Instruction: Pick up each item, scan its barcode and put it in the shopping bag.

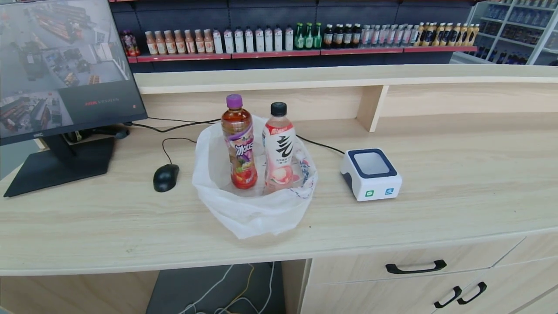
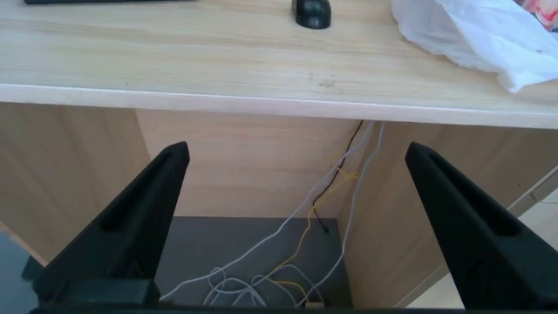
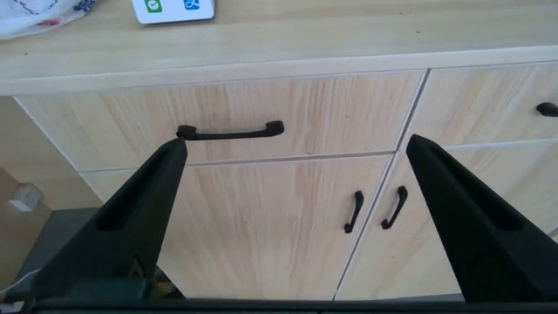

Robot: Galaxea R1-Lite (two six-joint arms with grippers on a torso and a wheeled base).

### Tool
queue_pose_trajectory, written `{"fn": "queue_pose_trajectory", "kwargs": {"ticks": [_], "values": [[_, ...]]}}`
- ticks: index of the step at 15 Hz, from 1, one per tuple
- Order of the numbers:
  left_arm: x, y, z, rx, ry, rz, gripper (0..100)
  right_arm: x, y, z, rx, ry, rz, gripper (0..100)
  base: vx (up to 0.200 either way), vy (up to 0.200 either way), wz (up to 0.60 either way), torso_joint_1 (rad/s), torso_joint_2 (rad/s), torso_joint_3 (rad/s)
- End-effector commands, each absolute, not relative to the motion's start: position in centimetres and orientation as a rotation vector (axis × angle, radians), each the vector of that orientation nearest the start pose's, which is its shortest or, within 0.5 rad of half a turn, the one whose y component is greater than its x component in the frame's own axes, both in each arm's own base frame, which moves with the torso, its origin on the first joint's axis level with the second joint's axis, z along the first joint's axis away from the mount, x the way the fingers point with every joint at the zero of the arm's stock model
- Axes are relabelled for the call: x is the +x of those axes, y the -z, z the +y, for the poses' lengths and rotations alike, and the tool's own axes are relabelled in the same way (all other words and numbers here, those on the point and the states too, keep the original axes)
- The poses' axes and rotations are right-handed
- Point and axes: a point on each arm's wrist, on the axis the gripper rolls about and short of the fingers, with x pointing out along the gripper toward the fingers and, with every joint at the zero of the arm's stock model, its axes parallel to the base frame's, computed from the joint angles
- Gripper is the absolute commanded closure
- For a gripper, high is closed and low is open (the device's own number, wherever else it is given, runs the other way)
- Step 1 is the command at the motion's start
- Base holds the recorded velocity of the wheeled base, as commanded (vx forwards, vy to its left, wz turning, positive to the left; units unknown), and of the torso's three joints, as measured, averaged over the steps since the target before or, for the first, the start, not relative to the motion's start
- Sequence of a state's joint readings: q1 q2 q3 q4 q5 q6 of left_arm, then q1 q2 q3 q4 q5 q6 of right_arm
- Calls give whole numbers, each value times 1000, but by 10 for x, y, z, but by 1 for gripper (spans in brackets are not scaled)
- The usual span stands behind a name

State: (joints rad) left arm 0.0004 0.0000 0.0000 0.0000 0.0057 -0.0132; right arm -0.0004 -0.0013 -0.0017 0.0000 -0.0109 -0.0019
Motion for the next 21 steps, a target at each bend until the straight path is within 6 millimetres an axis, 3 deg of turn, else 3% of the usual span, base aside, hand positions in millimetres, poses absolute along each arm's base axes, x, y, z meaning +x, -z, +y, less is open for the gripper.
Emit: {"fn": "queue_pose_trajectory", "kwargs": {"ticks": [1, 3, 7, 21], "values": [[-23, -75, 0, -14, -8, 0, 0, -23, -76, 0, -2, 11, -2, 0, -200, 0, 0, 2, 12, 2], [-23, -75, 0, -14, -8, 0, 0, -23, -76, 0, -2, 11, -2, 0, -200, 0, 0, 10, 12, 2], [-23, -75, 0, -15, -8, 0, 0, -23, -76, 0, -3, 11, -2, 0, 0, 0, 0, 0, 0, 0], [-23, -75, 0, -20, -8, 0, 0, -23, -76, 0, -6, 11, -2, 0, 0, -200, 0, 4, 6, 3]]}}
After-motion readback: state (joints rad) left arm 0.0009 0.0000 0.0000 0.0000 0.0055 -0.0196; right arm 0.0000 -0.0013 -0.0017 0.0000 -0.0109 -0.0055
